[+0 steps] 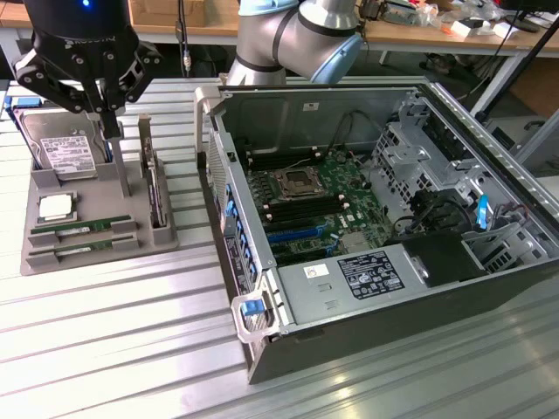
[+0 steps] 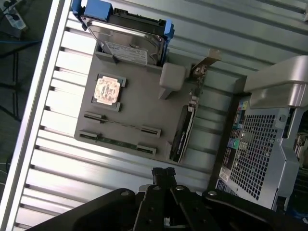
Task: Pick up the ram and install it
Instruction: 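Pick up the ram and move it above insertion slot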
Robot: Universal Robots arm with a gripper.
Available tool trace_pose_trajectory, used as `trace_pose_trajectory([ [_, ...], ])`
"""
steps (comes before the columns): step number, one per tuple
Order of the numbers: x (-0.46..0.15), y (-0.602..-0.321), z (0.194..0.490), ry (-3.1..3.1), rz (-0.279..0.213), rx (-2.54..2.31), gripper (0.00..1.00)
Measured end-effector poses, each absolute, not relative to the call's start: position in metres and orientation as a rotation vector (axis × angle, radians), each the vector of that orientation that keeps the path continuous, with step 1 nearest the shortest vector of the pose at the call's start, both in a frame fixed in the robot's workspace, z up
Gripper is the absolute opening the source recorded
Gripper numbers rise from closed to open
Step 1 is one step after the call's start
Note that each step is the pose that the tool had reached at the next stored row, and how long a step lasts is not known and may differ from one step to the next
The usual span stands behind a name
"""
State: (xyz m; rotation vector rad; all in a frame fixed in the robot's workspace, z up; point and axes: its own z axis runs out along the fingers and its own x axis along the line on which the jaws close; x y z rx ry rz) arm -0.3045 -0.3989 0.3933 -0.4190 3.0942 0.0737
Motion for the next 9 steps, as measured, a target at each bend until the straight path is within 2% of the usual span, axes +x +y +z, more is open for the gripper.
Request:
trace_pose_trajectory([
  [9, -0.3045, -0.3989, 0.3933, 3.075, 0.075, -0.552, 0.11],
])
